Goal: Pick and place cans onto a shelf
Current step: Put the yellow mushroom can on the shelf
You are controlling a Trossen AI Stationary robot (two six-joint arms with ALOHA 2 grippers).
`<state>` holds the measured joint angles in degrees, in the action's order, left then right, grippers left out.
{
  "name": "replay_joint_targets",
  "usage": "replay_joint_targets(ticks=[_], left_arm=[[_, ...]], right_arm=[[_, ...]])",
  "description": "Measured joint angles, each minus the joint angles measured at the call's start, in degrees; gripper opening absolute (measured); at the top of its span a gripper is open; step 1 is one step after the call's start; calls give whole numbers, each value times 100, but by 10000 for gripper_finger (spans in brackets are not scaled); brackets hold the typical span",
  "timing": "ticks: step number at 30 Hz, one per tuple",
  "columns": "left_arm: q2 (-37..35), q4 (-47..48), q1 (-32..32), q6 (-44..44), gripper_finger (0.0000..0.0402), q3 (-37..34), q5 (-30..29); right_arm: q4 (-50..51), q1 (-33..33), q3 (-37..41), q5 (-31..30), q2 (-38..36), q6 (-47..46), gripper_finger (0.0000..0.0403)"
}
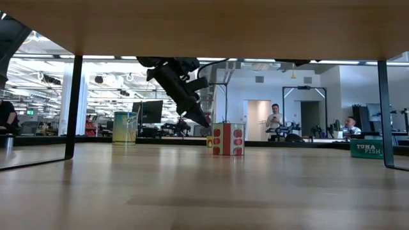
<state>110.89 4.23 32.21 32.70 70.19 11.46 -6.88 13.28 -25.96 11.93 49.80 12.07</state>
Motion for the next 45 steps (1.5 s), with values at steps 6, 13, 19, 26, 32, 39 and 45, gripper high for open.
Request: replay_joint_targets(ticks=[6, 13, 19, 26, 32, 39, 45], left_arm=[[61, -91, 17, 168, 113, -12, -11], [92, -140, 15, 370, 113, -5, -14], [43, -32, 26, 423, 111, -6, 5], [-484, 48, -169, 373, 71, -7, 280], [-899, 196, -494, 175, 21, -59, 463], [-1563, -1178, -872, -700, 2, -1050, 443], [-2383, -2079, -1236, -1404, 2, -2051, 106]], right_arm=[[-1, 0, 0, -1, 0, -2, 7], [-1, 4, 0, -1, 0, -1, 7], [-1, 4, 0, -1, 0, -2, 8], [62, 6, -2, -138, -65, 1, 8], [609, -1, -9, -151, -330, -158, 8], [2090, -329, -9, -958, -605, -686, 8], [2492, -865, -7, -1678, -598, -1100, 8]])
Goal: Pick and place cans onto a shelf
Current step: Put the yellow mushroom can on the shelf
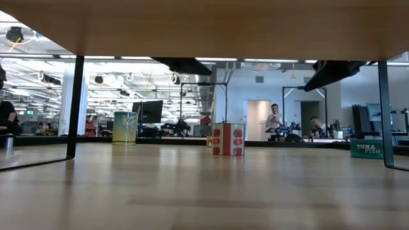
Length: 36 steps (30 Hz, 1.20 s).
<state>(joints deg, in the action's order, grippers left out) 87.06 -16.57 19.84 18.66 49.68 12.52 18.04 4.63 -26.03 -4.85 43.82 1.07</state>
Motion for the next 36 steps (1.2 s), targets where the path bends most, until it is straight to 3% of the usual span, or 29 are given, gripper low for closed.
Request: replay_joint_targets(ticks=[5, 9, 16, 24, 29, 36], left_arm=[[-677, -602, -274, -445, 2, -732, -436], [-1115, -1217, -369, -923, 2, -1379, -500], [-1544, -2247, -379, -1360, 2, -2313, -894], [-1610, -2383, -381, -1527, 2, -2487, -961], [-1610, -2379, -381, -1482, 2, -2487, -1069], [-1610, -2371, -381, -1484, 2, -2487, -1143]], right_arm=[[-94, -25, 1, -367, 12, -68, 8], [-501, 587, 1, -319, 90, 75, 8], [-2095, 2673, -2, 2228, 1070, 623, 4], [-4697, 3708, -1, 3514, 2977, 244, 4], [-5931, 3667, -1, 3430, 3941, -454, 4], [-6716, 3307, -196, 2090, 4677, -1016, 4]])
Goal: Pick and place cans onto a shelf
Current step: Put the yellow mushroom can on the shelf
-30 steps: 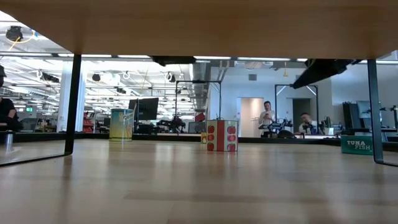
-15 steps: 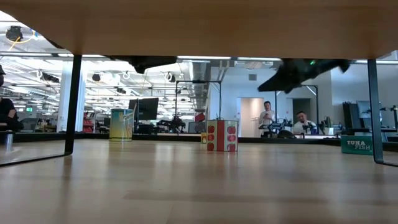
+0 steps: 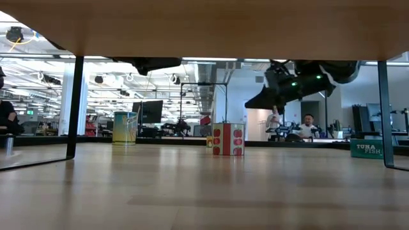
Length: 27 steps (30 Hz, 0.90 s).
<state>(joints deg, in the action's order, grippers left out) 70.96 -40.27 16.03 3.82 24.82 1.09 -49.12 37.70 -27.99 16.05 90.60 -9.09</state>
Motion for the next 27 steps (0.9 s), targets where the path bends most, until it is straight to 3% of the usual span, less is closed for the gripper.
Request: replay_joint_targets(ticks=[7, 18, 27], left_arm=[[0, 22, 0, 2, 2, 2, -29], [4, 100, 0, 0, 2, 2, -35], [4, 239, 0, 0, 2, 2, -42]], right_arm=[[430, -320, -880, -476, 608, -89, 4], [2391, -759, -2567, -1720, 1508, 465, 4], [3951, -792, -3689, -1917, 2223, 508, 5]])
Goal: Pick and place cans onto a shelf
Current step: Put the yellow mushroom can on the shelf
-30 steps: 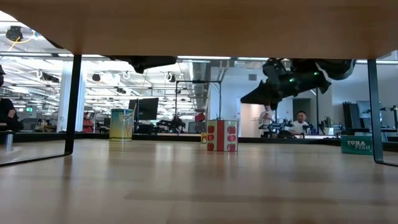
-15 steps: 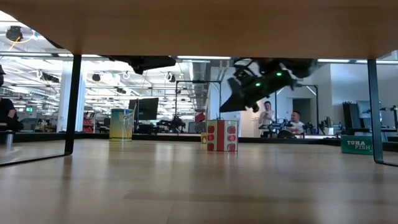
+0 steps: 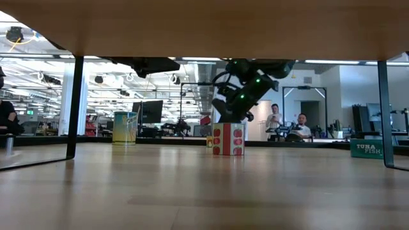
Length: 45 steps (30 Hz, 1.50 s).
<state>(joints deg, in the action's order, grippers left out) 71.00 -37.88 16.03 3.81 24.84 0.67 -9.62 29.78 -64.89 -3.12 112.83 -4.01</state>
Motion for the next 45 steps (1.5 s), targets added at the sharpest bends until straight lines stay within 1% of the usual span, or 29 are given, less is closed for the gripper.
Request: replay_joint_targets(ticks=[5, 7, 20, 30, 33, 36, 45], left_arm=[[0, 91, 0, 0, 2, 2, -2], [0, 114, 0, 0, 2, 2, -4], [0, 121, 0, 61, 2, 2, -4], [0, 123, 1, 63, 2, 2, -2], [0, 132, 0, 63, 2, 2, -2], [0, 141, 1, 66, 2, 4, 12], [0, 155, 0, 61, 2, 4, 15]], right_arm=[[593, -2, -362, -4, 286, 99, 6], [708, -2, -423, 16, 284, 115, 6], [1182, -21, -439, 164, 208, 306, 6], [1604, -244, -422, 171, 17, 471, 9], [1580, -294, -416, 122, -106, 556, 23], [1589, -323, -422, 28, -188, 585, 47], [1753, -481, -422, 36, -192, 1048, 139]])
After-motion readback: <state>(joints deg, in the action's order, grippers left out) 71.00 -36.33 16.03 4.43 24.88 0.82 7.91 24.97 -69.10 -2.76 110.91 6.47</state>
